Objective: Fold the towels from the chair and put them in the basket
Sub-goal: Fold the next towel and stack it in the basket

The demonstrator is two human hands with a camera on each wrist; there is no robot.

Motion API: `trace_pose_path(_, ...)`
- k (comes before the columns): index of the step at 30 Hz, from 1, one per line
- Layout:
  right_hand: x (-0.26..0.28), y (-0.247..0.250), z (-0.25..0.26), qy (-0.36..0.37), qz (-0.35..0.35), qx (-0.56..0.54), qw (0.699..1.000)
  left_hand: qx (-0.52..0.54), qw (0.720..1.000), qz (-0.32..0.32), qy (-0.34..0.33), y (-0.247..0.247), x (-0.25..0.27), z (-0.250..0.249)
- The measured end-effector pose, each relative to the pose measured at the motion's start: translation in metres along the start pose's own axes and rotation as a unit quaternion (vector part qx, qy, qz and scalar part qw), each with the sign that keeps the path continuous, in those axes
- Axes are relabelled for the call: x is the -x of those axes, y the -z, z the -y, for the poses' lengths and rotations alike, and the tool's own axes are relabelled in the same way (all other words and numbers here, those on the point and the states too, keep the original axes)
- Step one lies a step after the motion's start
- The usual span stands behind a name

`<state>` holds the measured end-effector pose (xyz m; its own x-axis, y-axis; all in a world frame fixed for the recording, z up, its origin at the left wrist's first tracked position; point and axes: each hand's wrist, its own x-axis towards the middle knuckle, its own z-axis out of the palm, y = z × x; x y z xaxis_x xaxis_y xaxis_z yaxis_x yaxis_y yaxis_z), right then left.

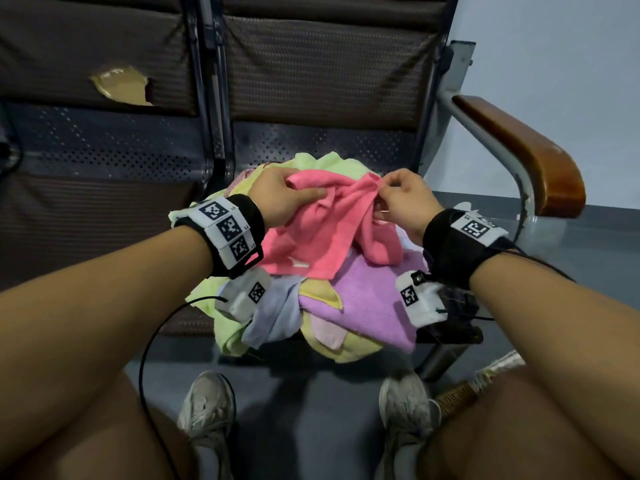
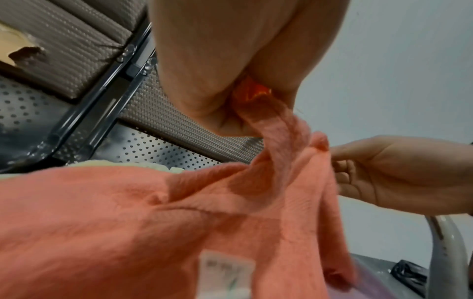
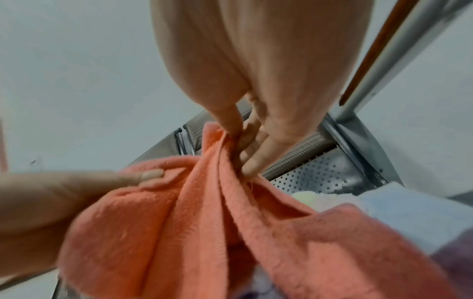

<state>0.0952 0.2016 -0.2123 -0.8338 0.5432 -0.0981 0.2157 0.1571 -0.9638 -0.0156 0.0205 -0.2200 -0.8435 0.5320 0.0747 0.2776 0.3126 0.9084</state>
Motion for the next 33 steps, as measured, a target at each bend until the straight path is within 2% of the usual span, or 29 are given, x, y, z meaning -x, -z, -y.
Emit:
trace_pose_path(2, -0.004, 0.001, -0.001, -0.008, -0.019, -0.007, 1.000, -0.015, 1.000, -0.016, -0.010, 0.001, -0.004, 0.003)
trace_pose_path(5, -0.007, 0.001, 0.005, -0.010, -0.048, -0.057, 0.997, -0.023, 0.998, -0.052, 0.008, -0.001, -0.012, 0.006)
trace_pose_path(6, -0.007, 0.001, 0.006, -0.005, -0.045, -0.043, 0.998, -0.019, 0.998, -0.065, 0.014, -0.002, -0.014, 0.008)
trace_pose_path(8, -0.005, 0.005, 0.005, 0.027, 0.008, 0.117, 0.993, -0.027, 0.995, -0.091, 0.023, -0.003, -0.015, 0.010)
trace_pose_path(10, -0.003, 0.009, -0.004, 0.060, 0.067, 0.322, 0.943, -0.037, 0.992, -0.112, 0.036, 0.000, -0.016, 0.014)
trace_pose_path(11, -0.001, 0.009, -0.007, 0.068, 0.083, 0.383, 0.917, -0.035, 0.991, -0.118, 0.049, 0.002, -0.016, 0.015)
trace_pose_path(12, -0.001, 0.010, -0.011, 0.072, 0.086, 0.411, 0.905, -0.028, 0.990, -0.123, 0.064, 0.004, -0.016, 0.015)
trace_pose_path(13, -0.002, 0.012, -0.015, 0.068, 0.084, 0.416, 0.903, -0.010, 0.989, -0.129, 0.077, 0.006, -0.016, 0.015)
trace_pose_path(16, -0.004, 0.013, -0.021, 0.034, 0.098, 0.367, 0.924, 0.092, 0.981, -0.139, 0.096, 0.008, -0.017, 0.011)
trace_pose_path(18, -0.004, 0.009, -0.025, 0.010, 0.127, 0.381, 0.916, 0.117, 0.981, -0.127, 0.092, 0.007, -0.017, 0.007)
trace_pose_path(21, -0.007, 0.002, -0.032, -0.017, 0.076, 0.413, 0.907, 0.129, 0.979, -0.141, 0.067, 0.008, -0.013, -0.003)
trace_pose_path(22, -0.008, 0.001, -0.035, -0.035, 0.069, 0.418, 0.905, 0.135, 0.978, -0.151, 0.060, 0.009, -0.012, -0.004)
trace_pose_path(24, -0.009, 0.001, -0.041, -0.106, 0.103, 0.420, 0.895, 0.129, 0.976, -0.169, 0.050, 0.013, -0.012, -0.001)
trace_pose_path(26, -0.010, 0.003, -0.046, -0.144, 0.129, 0.415, 0.889, 0.083, 0.982, -0.162, 0.048, 0.017, -0.014, 0.009)
trace_pose_path(27, -0.012, 0.004, -0.046, -0.131, 0.127, 0.426, 0.886, 0.038, 0.985, -0.158, 0.062, 0.020, -0.015, 0.015)
trace_pose_path(29, -0.015, 0.004, -0.041, -0.065, 0.094, 0.444, 0.889, -0.096, 0.980, -0.139, 0.103, 0.027, -0.013, 0.027)
trace_pose_path(31, -0.014, 0.001, -0.033, 0.009, 0.056, 0.393, 0.918, -0.233, 0.961, -0.064, 0.130, 0.031, -0.007, 0.035)
trace_pose_path(33, -0.011, -0.003, -0.026, 0.099, 0.025, 0.338, 0.936, -0.324, 0.938, 0.023, 0.125, 0.029, -0.003, 0.036)
